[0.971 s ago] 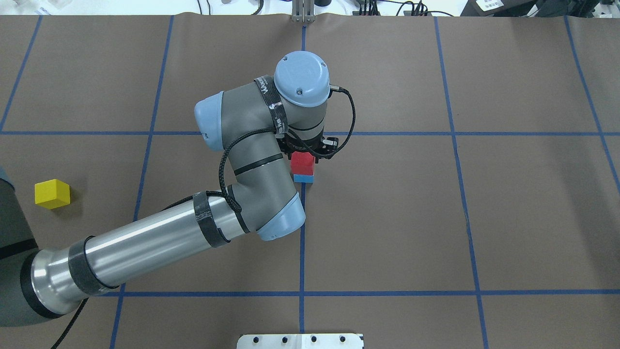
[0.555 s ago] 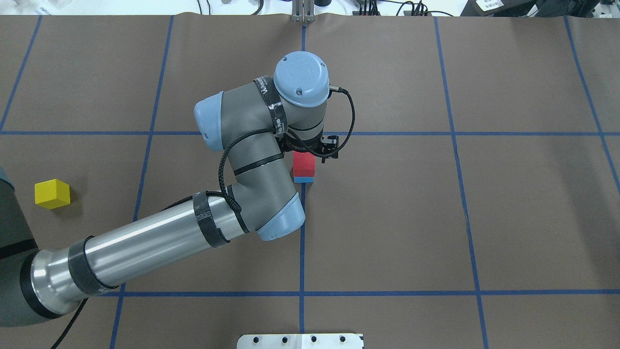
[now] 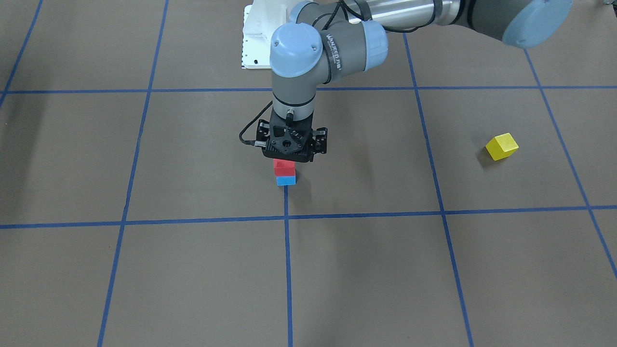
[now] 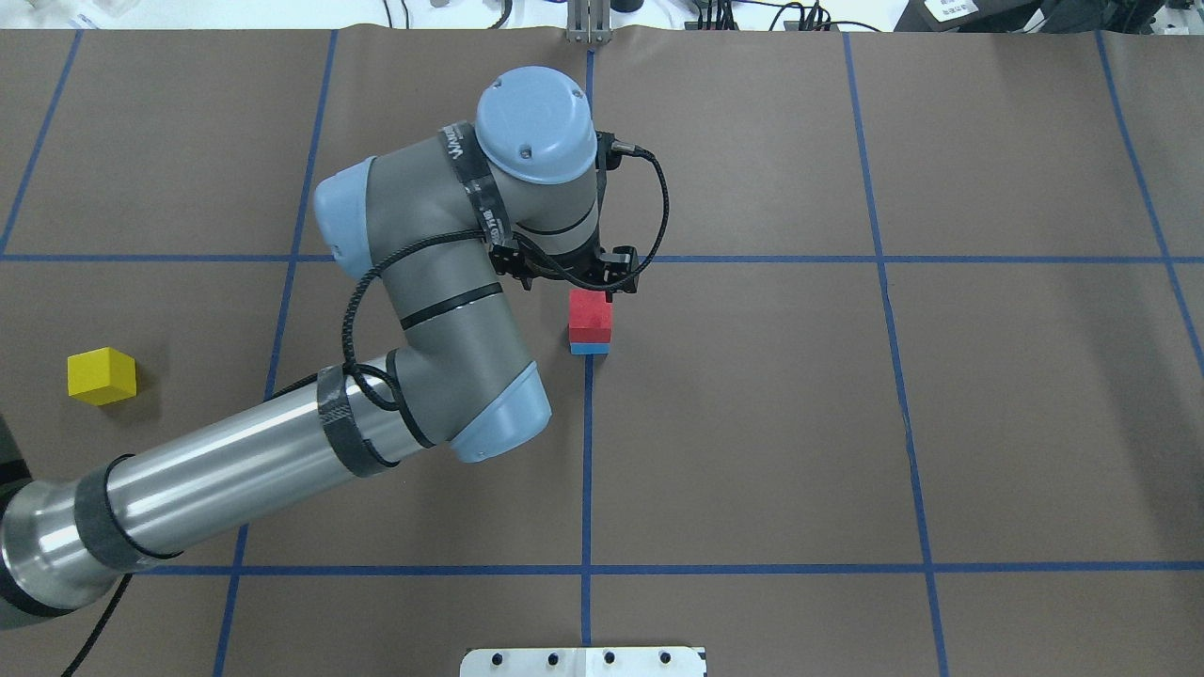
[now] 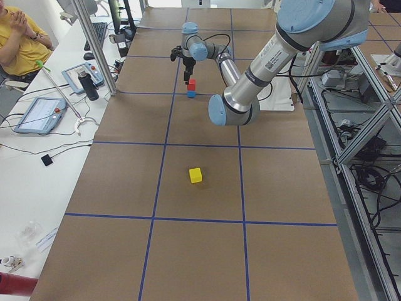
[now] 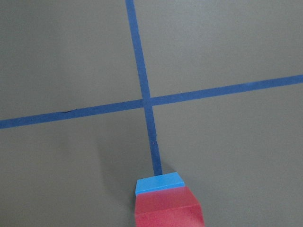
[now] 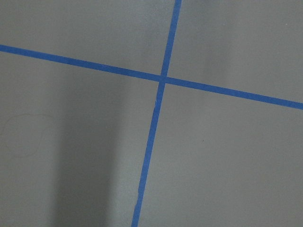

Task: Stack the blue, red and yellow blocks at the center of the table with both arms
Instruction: 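Move the left gripper back toward the yellow block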

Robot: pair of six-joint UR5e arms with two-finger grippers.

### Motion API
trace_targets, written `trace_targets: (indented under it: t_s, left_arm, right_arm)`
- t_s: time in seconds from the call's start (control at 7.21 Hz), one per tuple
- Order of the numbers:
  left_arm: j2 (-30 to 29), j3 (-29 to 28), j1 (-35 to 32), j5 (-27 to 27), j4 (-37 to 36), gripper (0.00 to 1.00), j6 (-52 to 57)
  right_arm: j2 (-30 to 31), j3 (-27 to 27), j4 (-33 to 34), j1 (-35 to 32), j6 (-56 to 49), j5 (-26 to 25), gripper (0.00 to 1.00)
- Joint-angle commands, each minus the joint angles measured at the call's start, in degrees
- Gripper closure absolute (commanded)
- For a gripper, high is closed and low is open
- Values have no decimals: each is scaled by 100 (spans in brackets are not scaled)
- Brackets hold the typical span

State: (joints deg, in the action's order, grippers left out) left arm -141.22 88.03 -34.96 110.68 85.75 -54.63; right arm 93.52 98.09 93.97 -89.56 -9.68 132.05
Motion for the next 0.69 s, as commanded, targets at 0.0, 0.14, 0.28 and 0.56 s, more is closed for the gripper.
trace_targets:
  t_s: [0.0,0.14,0.28,0.56]
  left_arm:
    - [1370,1508,-465,164,-260,1,1027]
    - [2108,2089,-667,164,-260,1,1947]
    - [2742,2391,-896,164,-208,1,2582]
    - [3702,2552,-1554,506,-7,1,4047]
  right_arm:
    - [0,0,-1,0,1,5,0]
    - [8,9,8,0,1,5,0]
    - [9,9,8,0,1,5,0]
    - [9,9,8,0,1,5,0]
